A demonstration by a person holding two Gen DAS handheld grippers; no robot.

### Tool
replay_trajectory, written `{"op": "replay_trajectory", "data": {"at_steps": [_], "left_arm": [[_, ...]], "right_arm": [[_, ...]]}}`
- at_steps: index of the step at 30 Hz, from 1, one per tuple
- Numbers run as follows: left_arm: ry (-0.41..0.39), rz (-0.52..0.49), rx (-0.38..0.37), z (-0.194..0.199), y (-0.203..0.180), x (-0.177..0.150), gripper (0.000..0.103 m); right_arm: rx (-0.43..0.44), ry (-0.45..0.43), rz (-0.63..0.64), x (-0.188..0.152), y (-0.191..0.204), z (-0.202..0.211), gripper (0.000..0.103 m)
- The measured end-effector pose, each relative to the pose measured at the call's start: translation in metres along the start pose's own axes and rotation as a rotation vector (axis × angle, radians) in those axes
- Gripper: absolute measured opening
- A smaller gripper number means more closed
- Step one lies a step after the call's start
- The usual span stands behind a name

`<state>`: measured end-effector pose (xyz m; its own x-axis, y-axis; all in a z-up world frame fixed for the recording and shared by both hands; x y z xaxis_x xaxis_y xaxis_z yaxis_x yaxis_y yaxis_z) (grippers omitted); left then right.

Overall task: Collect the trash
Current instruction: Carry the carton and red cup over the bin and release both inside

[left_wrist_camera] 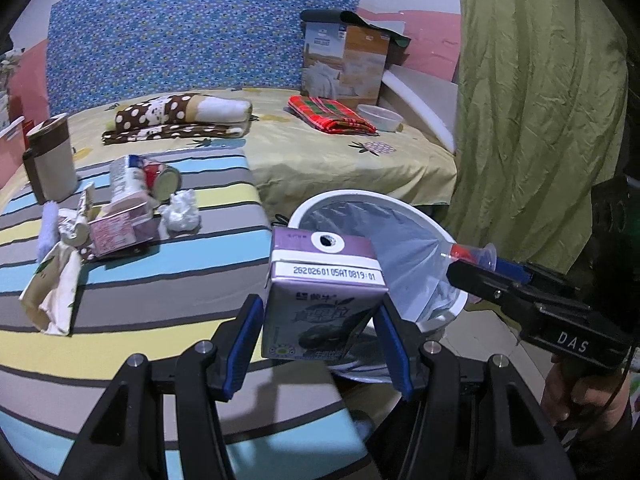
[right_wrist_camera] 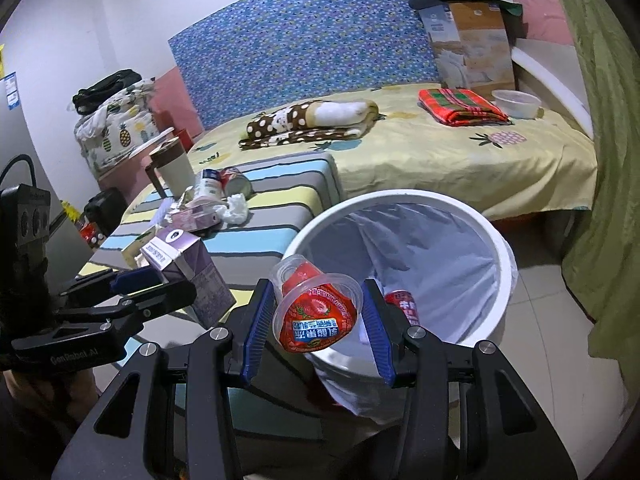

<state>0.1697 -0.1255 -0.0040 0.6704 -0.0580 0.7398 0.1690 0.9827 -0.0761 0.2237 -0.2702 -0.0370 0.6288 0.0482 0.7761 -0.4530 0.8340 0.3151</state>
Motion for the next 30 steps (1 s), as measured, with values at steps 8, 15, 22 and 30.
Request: {"op": "replay_trajectory", "data": {"at_steps": [8, 15, 22, 30], "left_arm": [[0.000, -0.023, -0.033, -0.015, -0.020, 0.012, 0.059], [0.016, -0.035, -0.066, -0.031, -0.035, 0.017, 0.059], [0.040, -0.043, -0.099, -0.051, -0.045, 0.018, 0.059], [0.061, -0.057, -0.128, -0.070, -0.050, 0.017, 0.059]], "right_arm": [[-0.022, 0.006, -0.028, -0.004, -0.022, 0.002, 0.047], [-0.048, 0.021, -0.056, -0.007, -0.040, 0.002, 0.047], [-0.078, 0.051, -0.080, -0.009, -0.056, -0.004, 0.047], [-0.109, 0.098, -0.097, -0.013, -0.068, -0.012, 0.048]]}}
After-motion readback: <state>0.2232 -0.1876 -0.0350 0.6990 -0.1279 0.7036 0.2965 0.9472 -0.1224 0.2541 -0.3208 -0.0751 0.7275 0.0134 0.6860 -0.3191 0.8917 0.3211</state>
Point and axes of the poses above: each gripper's, at about its wrist camera, not at the fingertips, and z roughly against the way its jaws point, y to its left, x to its top, the point moved 5 cm from there along -z, roughly the way its jaws point, and after that the axes turned 10 degrees about x, right-handed, at the moved point
